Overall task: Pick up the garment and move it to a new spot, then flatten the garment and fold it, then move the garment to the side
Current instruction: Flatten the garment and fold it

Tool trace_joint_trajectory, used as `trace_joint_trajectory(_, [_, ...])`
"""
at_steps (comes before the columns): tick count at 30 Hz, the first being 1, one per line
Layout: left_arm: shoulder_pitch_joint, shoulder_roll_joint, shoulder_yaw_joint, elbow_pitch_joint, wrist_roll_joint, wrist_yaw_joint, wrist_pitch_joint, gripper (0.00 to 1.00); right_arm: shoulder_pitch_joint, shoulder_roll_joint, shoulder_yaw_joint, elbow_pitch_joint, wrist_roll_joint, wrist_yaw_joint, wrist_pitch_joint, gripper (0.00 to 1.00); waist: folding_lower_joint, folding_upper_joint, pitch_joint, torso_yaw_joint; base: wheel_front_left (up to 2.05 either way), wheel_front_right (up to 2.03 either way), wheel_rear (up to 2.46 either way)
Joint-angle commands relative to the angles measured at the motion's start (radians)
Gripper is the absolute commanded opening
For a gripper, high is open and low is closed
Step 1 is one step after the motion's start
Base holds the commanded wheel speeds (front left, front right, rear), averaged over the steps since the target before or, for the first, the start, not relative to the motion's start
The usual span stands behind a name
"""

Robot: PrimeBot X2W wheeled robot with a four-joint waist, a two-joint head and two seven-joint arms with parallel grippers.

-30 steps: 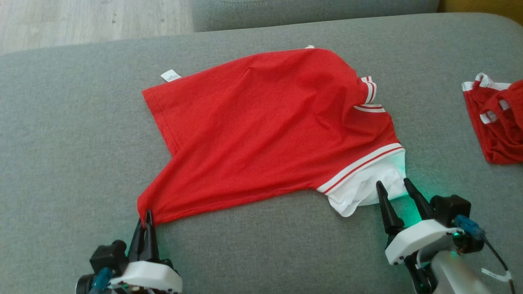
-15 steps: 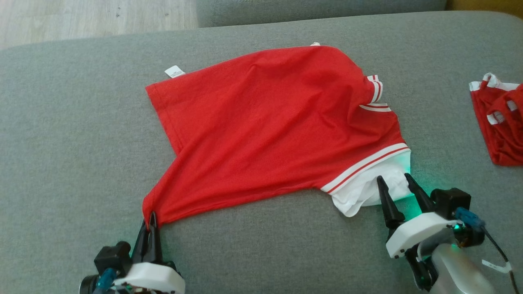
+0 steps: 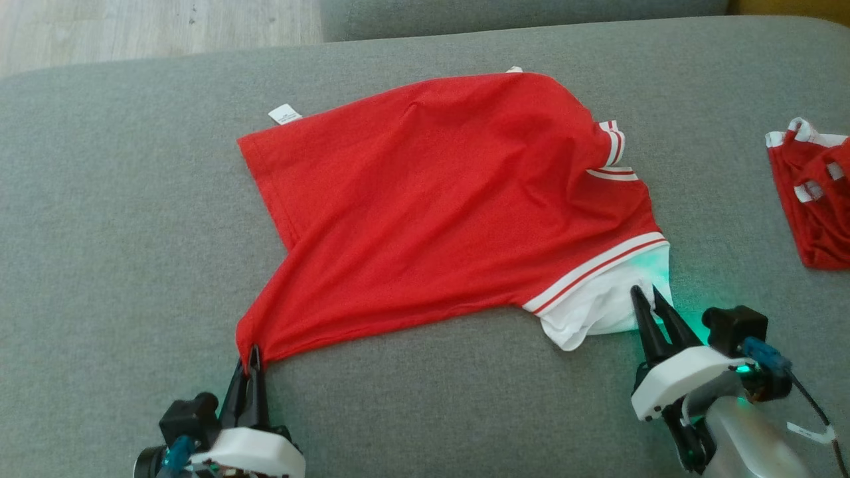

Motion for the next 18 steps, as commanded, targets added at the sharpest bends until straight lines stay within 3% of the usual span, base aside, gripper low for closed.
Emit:
trace_joint_trajectory(1, [-0.029, 0.008, 0.024, -0.021, -0.003, 0.002, -0.005, 0.00, -0.024, -0.009, 0.021, -0.025, 0.005, -0.001, -0.010, 0.21, 0.0000, 0.0000, -0.001, 0.001, 0.00, 0.00, 0.00])
trace_joint_trajectory(4, [-0.029, 0.008, 0.025, -0.021, -0.001, 0.002, -0.005, 0.00, -0.023, -0.010, 0.014, -0.044, 0.003, -0.001, -0.010, 0.00, 0.0000, 0.0000, -0.003, 0.002, 0.00, 0.00, 0.00])
trace_joint_trajectory(11, [-0.034, 0.008, 0.057, -0.065, 0.012, -0.015, -0.005, 0.00, -0.010, -0.007, -0.030, -0.149, -0.002, -0.001, -0.010, 0.00, 0.0000, 0.0000, -0.040, -0.001, 0.00, 0.00, 0.00])
trace_joint_trajectory(18, [-0.125, 0.027, 0.113, -0.198, 0.086, -0.076, -0.005, 0.00, -0.043, -0.030, -0.099, -0.372, 0.043, -0.001, -0.010, 0.00, 0.0000, 0.0000, -0.118, -0.016, 0.00, 0.00, 0.00])
